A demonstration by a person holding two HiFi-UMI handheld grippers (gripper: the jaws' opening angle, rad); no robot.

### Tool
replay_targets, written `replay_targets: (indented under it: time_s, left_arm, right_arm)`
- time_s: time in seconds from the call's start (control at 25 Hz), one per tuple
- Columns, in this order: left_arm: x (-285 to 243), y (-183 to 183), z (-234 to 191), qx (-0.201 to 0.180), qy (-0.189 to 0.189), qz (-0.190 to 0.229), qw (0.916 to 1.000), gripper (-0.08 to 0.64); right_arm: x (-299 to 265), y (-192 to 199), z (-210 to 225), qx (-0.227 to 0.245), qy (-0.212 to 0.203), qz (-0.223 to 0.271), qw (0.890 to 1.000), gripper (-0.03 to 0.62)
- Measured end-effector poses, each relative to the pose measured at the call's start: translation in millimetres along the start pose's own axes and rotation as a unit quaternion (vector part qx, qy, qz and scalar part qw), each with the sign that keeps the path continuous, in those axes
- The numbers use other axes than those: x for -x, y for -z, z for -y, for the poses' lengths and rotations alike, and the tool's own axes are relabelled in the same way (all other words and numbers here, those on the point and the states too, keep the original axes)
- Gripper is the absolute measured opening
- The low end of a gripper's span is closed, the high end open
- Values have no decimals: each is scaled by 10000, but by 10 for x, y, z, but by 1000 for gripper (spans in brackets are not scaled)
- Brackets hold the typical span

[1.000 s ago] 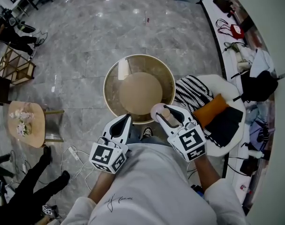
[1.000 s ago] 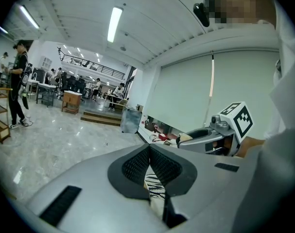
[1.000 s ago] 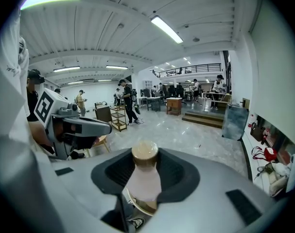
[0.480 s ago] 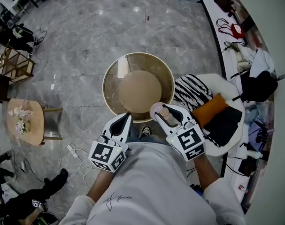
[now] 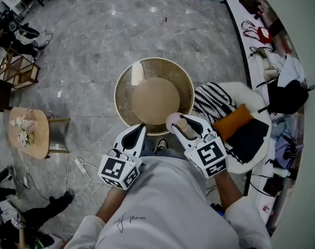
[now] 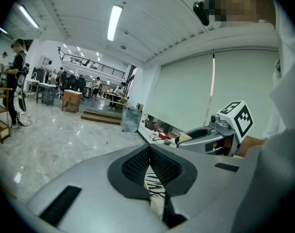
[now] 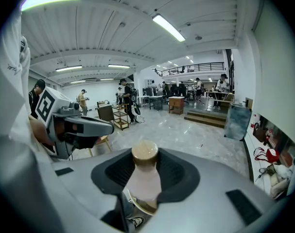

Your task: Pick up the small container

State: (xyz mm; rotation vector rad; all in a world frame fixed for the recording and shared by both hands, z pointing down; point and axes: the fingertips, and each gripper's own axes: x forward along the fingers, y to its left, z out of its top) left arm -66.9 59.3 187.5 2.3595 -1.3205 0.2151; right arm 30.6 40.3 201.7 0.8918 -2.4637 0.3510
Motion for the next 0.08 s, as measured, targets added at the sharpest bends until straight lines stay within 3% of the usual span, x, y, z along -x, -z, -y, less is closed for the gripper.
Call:
replay_targets:
  time_s: [0.08]
  left_arm:
    - [-8,-4,-7,3,3,4,10000,18]
  right_arm:
    - [-8,-3,4,-3,-3,1,10000,146]
